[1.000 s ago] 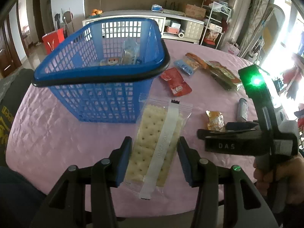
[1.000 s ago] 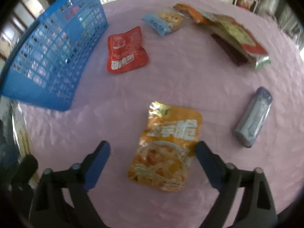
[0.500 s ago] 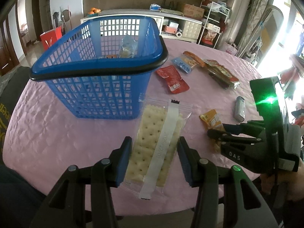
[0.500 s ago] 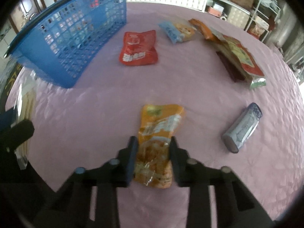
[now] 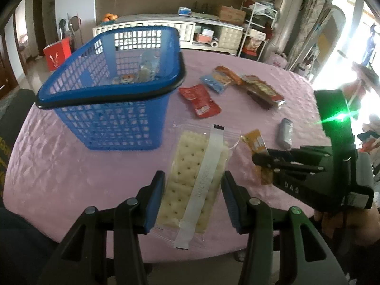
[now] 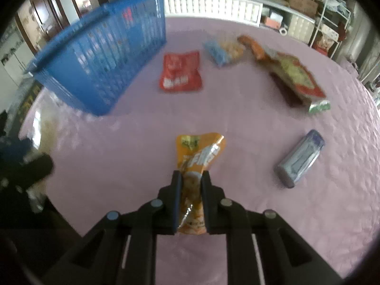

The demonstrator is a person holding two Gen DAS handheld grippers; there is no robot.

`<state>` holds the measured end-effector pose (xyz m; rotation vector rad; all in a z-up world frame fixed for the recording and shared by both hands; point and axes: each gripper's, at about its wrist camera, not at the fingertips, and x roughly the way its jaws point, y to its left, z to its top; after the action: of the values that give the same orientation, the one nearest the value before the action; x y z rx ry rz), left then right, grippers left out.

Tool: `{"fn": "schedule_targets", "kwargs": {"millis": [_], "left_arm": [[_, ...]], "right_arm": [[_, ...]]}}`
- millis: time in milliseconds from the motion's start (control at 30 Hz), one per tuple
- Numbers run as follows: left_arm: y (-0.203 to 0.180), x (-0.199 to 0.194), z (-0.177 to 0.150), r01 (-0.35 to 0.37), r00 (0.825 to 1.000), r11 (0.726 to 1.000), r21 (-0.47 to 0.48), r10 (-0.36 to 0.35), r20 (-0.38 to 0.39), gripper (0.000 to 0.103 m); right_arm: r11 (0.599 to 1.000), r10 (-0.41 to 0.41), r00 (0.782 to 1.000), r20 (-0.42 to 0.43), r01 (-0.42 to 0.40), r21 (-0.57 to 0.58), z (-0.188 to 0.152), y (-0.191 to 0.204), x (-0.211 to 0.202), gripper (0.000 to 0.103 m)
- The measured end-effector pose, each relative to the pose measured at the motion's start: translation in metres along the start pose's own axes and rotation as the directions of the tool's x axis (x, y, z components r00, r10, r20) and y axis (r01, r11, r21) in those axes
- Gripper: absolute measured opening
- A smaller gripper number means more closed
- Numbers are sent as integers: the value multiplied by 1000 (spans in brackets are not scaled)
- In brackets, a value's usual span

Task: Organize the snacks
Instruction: 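Grasp and lift the orange snack bag with the right tool while the left tool holds the crackers, then lower the cracker pack into the basket and open the left tool while the right tool carries the orange bag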

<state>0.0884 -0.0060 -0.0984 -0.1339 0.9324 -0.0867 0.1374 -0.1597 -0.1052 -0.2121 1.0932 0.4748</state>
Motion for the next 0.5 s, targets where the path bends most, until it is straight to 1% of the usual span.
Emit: {"fn": "schedule_targets", "kwargs": {"millis": [67,133,200,267,433,500], "left_arm": [[-3,-4,2,-8,1000,1000,8,8,10,46],[-4,-12,6,13,1000,1000,2,-13,21,46],[-5,-21,12,25,999,1000,6,-26,44,46],[-5,-30,19,19,998,1000,18,-20,66,46],[2,-50,38,31,994,999,29,-34,99,46],[9,-57,50,21,993,999,31,-25,114,46]], "right_arm": [[1000,9,1000,30,-9,-6,4,1,-11,19],[1000,16,998,67,-15,-11,9,2,-25,19],[999,41,993,108,-39,-14,15,2,-43,19],[998,52,987,155,-48,-26,24,5,-61,19],[994,95,970,222,-83,-64,48,20,-88,19],[991,119,961,251,-101,-83,57,27,-100,19]]}}
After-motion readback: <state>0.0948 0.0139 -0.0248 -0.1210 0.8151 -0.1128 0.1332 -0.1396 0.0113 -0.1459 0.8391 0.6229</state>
